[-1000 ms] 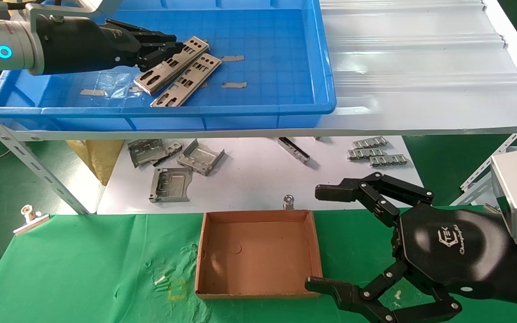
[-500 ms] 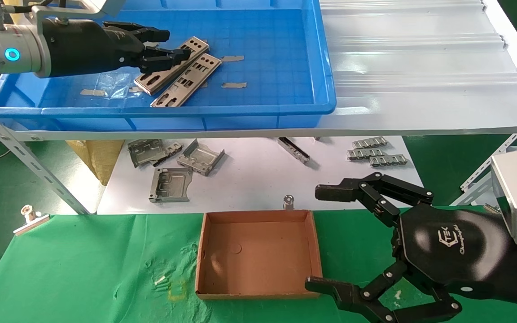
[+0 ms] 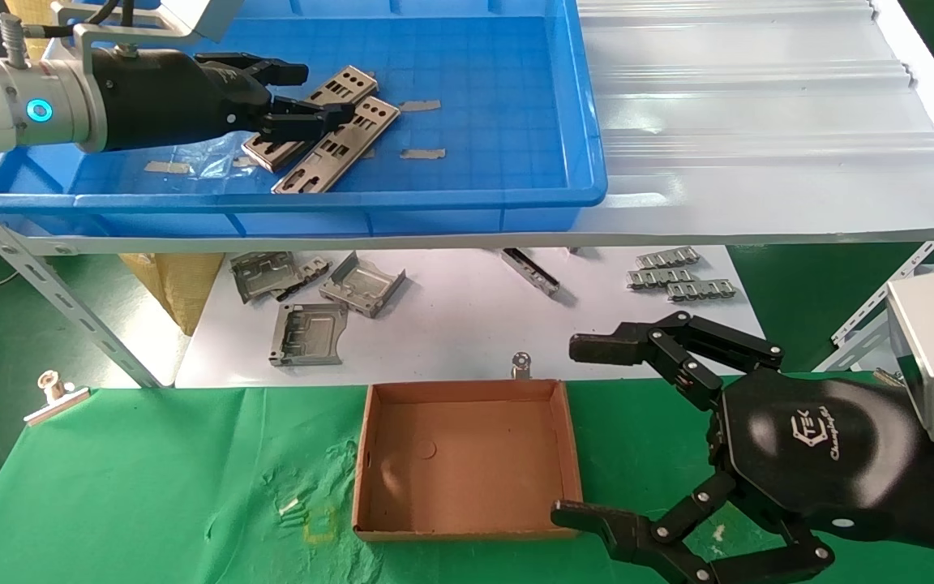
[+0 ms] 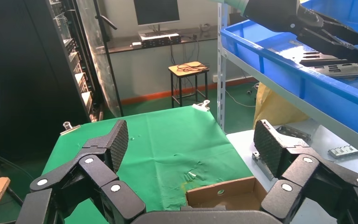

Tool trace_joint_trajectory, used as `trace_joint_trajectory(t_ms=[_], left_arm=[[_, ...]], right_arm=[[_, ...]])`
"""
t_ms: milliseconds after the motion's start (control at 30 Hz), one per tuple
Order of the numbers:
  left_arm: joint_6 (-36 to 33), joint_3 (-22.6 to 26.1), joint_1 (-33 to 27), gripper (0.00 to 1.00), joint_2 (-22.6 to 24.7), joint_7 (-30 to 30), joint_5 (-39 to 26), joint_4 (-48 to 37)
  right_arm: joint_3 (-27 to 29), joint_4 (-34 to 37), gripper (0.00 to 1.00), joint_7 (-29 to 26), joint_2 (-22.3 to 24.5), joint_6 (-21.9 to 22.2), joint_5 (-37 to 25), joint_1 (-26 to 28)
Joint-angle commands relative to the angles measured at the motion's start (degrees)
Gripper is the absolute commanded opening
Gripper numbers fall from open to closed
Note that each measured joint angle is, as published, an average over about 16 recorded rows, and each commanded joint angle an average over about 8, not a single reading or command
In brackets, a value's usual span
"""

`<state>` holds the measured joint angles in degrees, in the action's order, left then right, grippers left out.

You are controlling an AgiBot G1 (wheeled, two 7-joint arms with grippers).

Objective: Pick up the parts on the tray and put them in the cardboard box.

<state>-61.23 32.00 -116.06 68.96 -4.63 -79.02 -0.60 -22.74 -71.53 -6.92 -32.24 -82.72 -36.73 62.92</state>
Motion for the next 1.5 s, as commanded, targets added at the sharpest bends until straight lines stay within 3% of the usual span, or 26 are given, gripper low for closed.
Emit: trace_joint_trajectory(t_ms=[33, 1167, 1333, 1500], left_arm=[[0.17, 0.01, 0.05, 0.0, 0.05, 0.14, -0.02, 0.04], [-1.87, -0.58, -2.22, 0.0, -1.44, 0.17, 0.84, 1.43], [-4.32, -1.0, -3.16, 0.0, -2.18, -0.14, 1.47, 1.78], [-11.33, -1.38, -3.91, 0.0, -3.3, -0.94, 2.13, 2.69]], right_arm=[[0.0, 0.0, 1.0, 0.0, 0.0, 0.0, 0.0, 0.0], [-0.01, 0.0, 1.0, 0.0, 0.0, 0.0, 0.0, 0.0], [-0.01, 0.0, 1.0, 0.0, 0.0, 0.0, 0.0, 0.0], [-0.01, 0.0, 1.0, 0.0, 0.0, 0.0, 0.0, 0.0]])
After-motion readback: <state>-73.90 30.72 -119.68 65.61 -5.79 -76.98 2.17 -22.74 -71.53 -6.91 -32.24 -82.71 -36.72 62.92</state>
